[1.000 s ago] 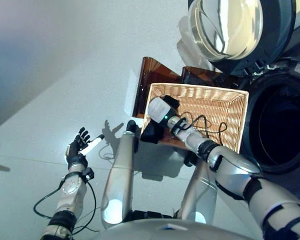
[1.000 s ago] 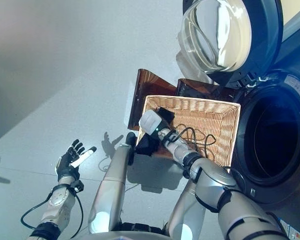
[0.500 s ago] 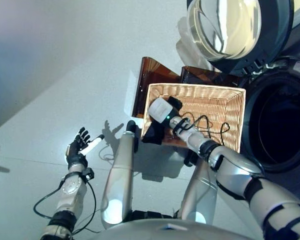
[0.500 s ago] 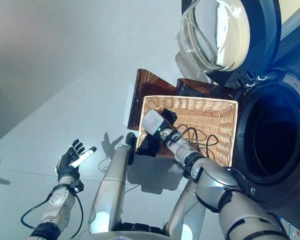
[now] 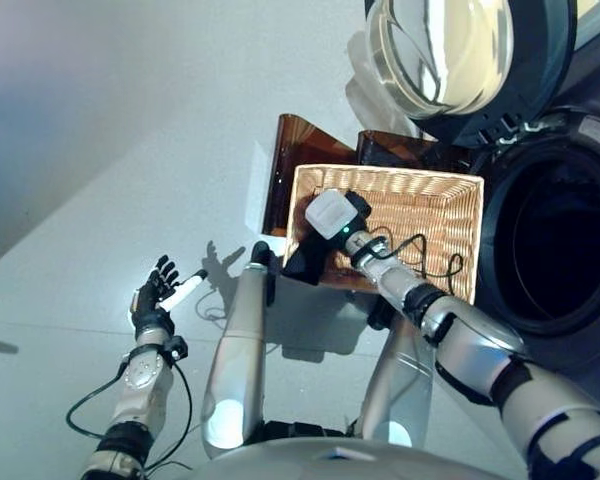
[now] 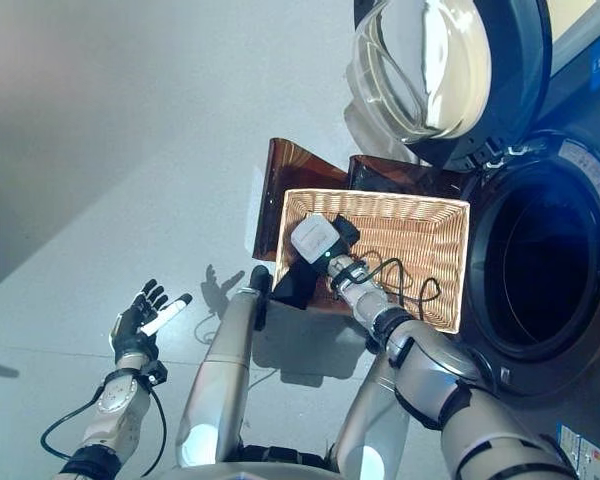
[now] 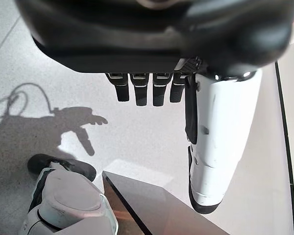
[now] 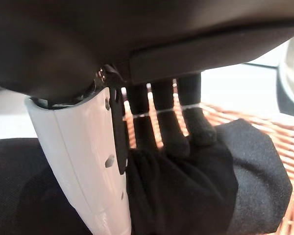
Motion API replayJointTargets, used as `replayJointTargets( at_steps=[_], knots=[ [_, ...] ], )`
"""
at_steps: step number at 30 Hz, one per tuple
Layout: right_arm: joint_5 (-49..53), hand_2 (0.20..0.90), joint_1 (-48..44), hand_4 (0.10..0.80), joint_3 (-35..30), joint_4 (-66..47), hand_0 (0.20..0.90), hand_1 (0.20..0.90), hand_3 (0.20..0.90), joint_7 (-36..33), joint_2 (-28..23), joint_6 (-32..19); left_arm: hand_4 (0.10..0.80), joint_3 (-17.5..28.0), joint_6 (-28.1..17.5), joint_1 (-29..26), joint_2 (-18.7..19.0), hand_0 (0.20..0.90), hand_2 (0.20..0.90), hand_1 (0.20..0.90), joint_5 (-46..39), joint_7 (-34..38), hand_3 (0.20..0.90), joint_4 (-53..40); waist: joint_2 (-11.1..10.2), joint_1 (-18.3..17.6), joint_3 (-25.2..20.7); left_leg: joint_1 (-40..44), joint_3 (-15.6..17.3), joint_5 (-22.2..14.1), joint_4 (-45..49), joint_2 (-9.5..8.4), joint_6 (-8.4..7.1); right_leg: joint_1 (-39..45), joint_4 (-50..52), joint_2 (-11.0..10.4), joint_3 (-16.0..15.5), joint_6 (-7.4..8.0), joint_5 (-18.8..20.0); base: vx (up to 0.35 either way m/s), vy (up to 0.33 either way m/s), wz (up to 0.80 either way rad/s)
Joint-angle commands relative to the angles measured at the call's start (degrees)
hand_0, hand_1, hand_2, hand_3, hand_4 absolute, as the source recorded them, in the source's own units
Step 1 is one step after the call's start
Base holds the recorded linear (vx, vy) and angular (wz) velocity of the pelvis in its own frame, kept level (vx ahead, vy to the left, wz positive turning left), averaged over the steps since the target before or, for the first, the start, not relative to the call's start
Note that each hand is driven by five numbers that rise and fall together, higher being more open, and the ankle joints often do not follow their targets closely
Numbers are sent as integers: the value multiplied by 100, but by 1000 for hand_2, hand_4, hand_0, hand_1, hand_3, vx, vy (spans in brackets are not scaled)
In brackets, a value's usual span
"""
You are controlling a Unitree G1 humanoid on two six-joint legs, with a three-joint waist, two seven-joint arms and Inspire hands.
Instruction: Pick up the clothes and place them into the washing machine
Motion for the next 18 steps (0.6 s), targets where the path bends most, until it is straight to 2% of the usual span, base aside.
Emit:
replayJointTargets(
  at_steps=[1, 13, 18],
  knots=[
    [264, 200, -227, 300, -343, -317, 200, 200, 200, -430, -237, 223, 800, 452, -451, 195, 391, 900, 900, 900, 89, 176, 900, -213, -4, -49, -121, 234, -22, 350, -731, 342, -265, 279, -647, -119, 399, 13, 693, 11, 11, -16],
    [1137, 200, 78, 300, -944, -463, 200, 200, 200, -645, -455, 47, 800, 465, -497, 163, 305, 900, 900, 900, 98, 191, 900, -257, -81, -199, -168, 607, 187, 596, -1336, 334, -251, 720, -1503, -134, 317, 145, 1140, 6, 9, -9],
    [1950, 200, 344, 300, -1489, -591, 200, 200, 200, -898, -480, -174, 800, 487, -507, 135, 257, 900, 900, 900, 162, 237, 900, -210, -106, -270, -213, 862, 253, 774, -1763, 318, -255, 1051, -2051, -145, 196, 192, 1421, 8, -2, -4]
  ],
)
